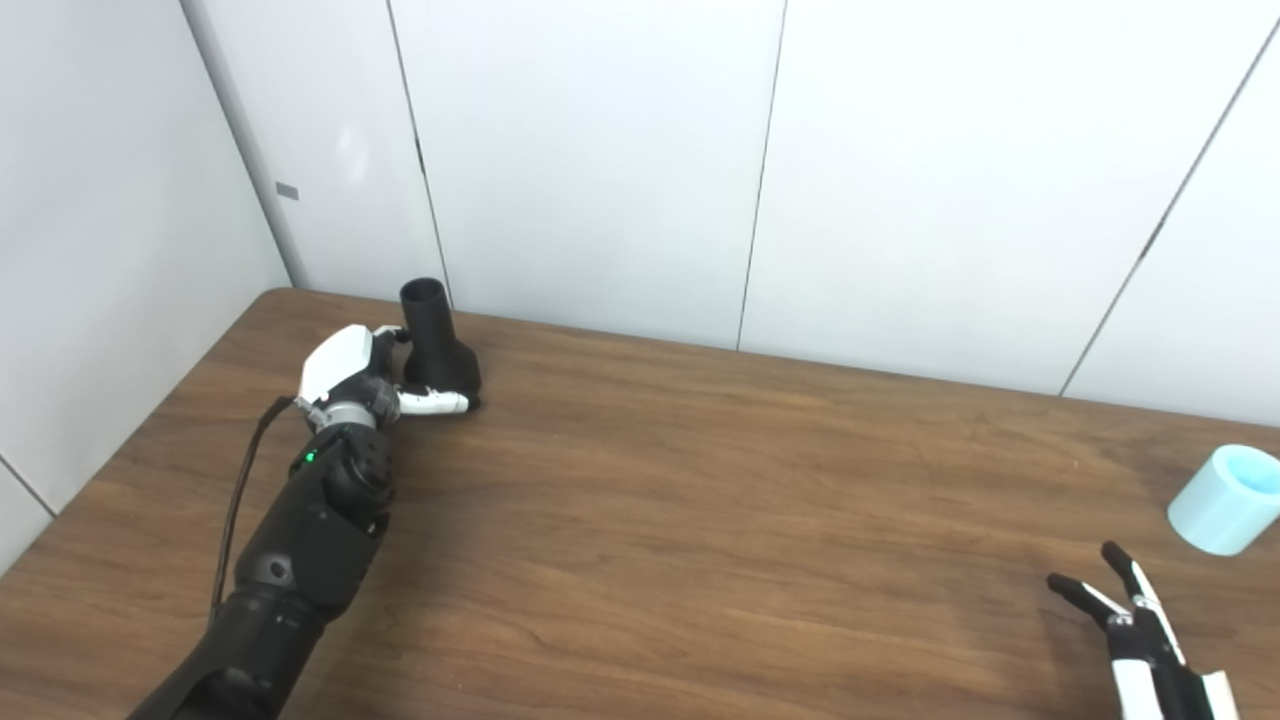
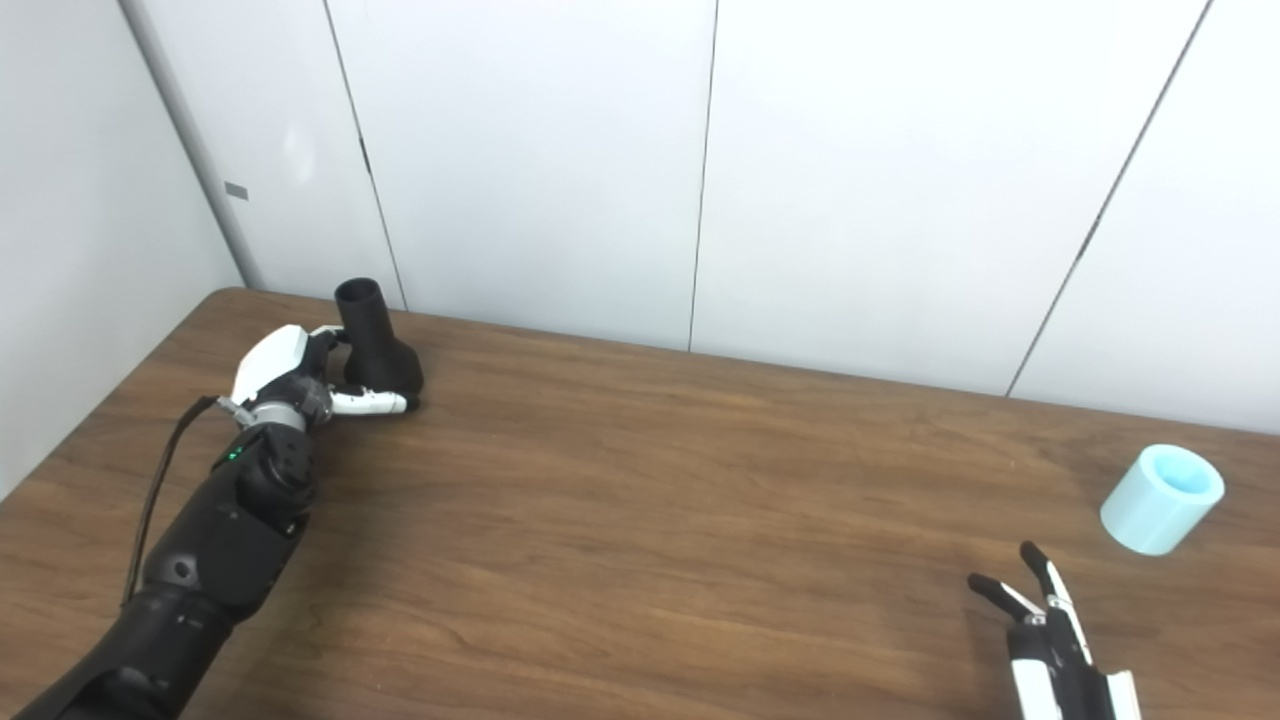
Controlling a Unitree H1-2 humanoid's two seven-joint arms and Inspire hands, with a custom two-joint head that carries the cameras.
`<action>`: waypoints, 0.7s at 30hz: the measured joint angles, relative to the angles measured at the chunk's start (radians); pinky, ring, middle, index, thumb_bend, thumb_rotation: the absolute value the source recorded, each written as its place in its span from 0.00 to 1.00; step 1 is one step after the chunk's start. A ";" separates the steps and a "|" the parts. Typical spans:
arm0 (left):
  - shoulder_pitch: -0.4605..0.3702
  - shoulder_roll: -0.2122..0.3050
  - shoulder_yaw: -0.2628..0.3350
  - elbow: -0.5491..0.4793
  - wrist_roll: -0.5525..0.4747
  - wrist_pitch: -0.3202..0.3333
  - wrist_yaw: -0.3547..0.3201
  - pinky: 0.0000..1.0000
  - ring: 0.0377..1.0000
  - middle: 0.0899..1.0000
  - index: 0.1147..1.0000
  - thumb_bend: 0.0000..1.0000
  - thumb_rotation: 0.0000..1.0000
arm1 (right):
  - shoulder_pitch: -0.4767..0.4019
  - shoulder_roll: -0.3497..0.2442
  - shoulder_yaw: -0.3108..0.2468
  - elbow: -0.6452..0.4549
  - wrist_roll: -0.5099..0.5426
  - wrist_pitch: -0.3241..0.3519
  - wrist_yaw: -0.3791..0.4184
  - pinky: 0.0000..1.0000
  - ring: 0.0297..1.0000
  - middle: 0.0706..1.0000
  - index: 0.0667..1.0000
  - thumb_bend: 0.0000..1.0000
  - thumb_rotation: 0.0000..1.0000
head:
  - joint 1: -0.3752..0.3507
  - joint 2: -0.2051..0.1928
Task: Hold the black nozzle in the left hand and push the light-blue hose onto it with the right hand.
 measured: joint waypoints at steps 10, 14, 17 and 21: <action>-0.006 -0.011 -0.016 0.012 0.000 -0.008 0.020 1.00 0.94 0.85 0.80 0.96 0.32 | 0.003 0.000 0.003 -0.006 -0.033 0.006 -0.006 0.97 0.86 0.77 0.93 0.62 1.00 | -0.008 0.005; -0.007 -0.021 -0.014 0.013 -0.012 -0.009 0.024 1.00 0.95 0.88 0.82 0.97 0.36 | 0.007 0.000 0.003 -0.009 -0.049 0.008 -0.010 0.96 0.85 0.76 0.92 0.60 1.00 | -0.009 0.006; -0.007 -0.028 -0.011 0.015 -0.025 -0.019 0.031 1.00 0.95 0.88 0.83 0.97 0.36 | 0.010 0.000 0.003 -0.011 -0.049 0.008 -0.011 0.96 0.85 0.76 0.92 0.60 1.00 | -0.009 0.006; -0.007 -0.028 -0.015 0.018 -0.031 -0.047 0.032 1.00 0.95 0.88 0.84 0.97 0.35 | 0.010 0.000 0.003 -0.013 -0.051 0.013 -0.012 0.97 0.86 0.76 0.92 0.52 1.00 | -0.011 0.015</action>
